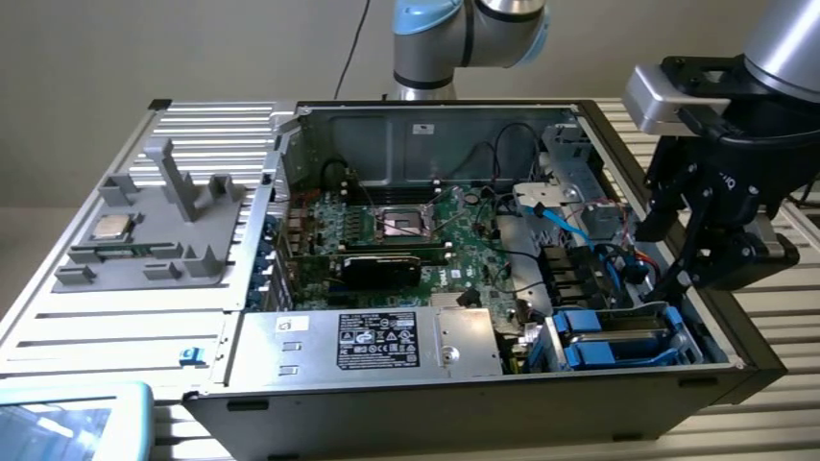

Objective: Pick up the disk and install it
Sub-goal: 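Insert the first disk wire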

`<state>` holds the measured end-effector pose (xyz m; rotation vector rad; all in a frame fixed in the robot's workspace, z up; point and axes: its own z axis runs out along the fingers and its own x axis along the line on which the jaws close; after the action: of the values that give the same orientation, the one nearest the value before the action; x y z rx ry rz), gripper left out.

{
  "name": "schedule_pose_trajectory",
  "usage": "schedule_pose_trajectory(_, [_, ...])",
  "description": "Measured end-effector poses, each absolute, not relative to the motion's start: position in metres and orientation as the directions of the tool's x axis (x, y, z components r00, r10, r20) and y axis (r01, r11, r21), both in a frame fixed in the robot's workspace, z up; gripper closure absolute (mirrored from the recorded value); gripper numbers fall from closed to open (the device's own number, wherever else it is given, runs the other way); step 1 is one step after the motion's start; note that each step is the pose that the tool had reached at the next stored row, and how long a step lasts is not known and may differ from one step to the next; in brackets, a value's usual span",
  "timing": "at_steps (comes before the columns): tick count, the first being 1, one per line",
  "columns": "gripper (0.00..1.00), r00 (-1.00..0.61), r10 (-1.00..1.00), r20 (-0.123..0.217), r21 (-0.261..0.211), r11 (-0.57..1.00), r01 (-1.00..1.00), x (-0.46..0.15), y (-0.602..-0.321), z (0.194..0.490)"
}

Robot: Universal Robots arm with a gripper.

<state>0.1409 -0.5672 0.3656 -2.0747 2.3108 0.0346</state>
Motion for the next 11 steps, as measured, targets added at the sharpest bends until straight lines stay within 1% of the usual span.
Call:
schedule_pose_trajectory(8, [0.40,-0.198,-0.979,-0.044,-0.009,0.198,-0.980,0.1410,-0.5669,0.3594])
schedule_pose_trajectory(11, [0.40,-0.206,-0.977,-0.048,-0.025,0.208,-0.978,0.1399,-0.5646,0.3584])
